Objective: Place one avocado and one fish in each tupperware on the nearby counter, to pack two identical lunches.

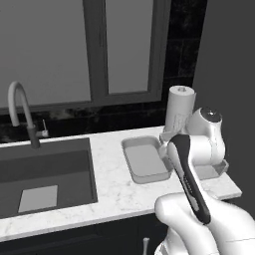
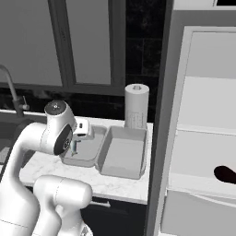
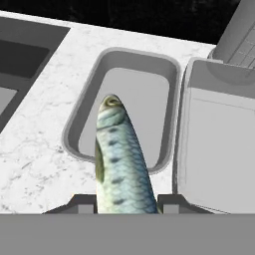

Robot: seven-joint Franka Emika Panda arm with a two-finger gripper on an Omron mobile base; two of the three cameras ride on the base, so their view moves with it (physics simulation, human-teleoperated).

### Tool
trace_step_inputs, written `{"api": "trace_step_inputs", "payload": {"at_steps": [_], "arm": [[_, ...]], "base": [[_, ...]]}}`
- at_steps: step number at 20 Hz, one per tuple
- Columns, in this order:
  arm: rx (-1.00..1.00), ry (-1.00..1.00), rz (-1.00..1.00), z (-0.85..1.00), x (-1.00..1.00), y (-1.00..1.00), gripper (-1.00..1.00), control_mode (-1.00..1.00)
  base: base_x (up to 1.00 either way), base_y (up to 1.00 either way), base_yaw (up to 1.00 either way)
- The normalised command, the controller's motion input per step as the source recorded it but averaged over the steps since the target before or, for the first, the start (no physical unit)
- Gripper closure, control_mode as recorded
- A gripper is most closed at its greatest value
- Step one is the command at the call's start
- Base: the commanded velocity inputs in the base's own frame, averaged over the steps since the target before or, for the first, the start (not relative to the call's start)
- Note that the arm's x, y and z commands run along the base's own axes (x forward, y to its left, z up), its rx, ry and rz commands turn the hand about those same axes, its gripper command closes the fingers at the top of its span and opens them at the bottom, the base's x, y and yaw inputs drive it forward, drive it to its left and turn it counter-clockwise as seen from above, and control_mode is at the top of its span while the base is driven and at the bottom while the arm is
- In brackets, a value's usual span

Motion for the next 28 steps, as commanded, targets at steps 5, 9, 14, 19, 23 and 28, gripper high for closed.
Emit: {"api": "trace_step_inputs", "payload": {"at_steps": [5, 9, 14, 19, 23, 28], "arm": [[-0.01, 0.0, -0.12, -0.26, 0.88, 0.28, 1.0, -1.0], [-0.02, 0.0, -0.15, -0.34, 0.72, 0.19, 1.0, -1.0], [-0.01, 0.0, -0.13, -0.41, 0.45, 0.0, 1.0, -1.0], [0.0, 0.0, -0.09, -0.32, 0.36, 0.0, 1.0, -1.0], [0.0, 0.0, -0.08, -0.28, 0.28, -0.04, 1.0, -1.0], [0.0, 0.0, -0.05, -0.28, 0.21, -0.08, 1.0, -1.0]], "base": [[0.0, 0.0, 0.0], [0.0, 0.0, 0.0], [0.0, 0.0, 0.0], [0.0, 0.0, 0.0], [0.0, 0.0, 0.0], [0.0, 0.0, 0.0]]}}
